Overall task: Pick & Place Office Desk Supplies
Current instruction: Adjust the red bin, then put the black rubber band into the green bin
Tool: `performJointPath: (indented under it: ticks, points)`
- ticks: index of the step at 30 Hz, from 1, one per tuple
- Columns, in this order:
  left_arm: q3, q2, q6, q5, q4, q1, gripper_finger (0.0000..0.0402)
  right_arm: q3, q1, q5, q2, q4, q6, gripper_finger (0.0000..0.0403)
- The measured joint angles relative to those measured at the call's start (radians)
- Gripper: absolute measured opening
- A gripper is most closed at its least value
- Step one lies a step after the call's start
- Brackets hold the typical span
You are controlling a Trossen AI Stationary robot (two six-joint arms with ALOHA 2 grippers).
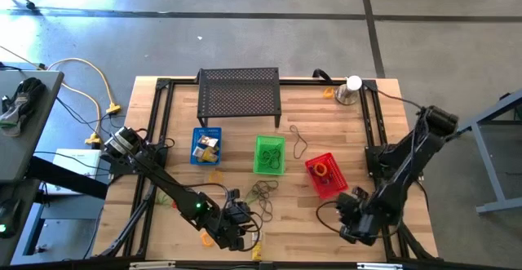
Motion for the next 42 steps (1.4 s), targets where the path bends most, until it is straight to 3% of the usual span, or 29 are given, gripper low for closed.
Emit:
performJointPath:
  ticks: [9,14,22,27,31,36,42]
  points:
    - [0.000,0.000,-0.004,0.000,0.001,0.001,0.0166,0.000,-0.081,0.081,0.173,0.002,-0.140,0.0070]
    - [0.000,0.000,-0.024,0.000,0.001,-0.002,0.0166,0.000,-0.130,0.115,0.185,0.005,-0.197,0.0070]
    - [0.000,0.000,-0.024,0.000,0.001,-0.002,0.0166,0.000,-0.186,0.262,0.185,0.006,-0.284,0.0070]
    - [0.000,0.000,-0.025,0.000,0.001,-0.002,0.0166,0.000,-0.219,0.278,0.182,0.070,-0.336,0.0070]
    - [0.000,0.000,-0.026,0.012,0.001,-0.002,0.0166,0.016,-0.214,0.233,0.140,0.130,-0.449,0.0058]
    - [0.000,0.000,-0.001,0.016,0.000,-0.002,0.0166,0.076,-0.225,0.248,0.021,0.074,-0.574,0.0023]
    - [0.000,0.000,0.019,0.015,0.000,0.001,0.0166,0.124,-0.358,0.261,-0.152,0.048,-0.762,0.0004]
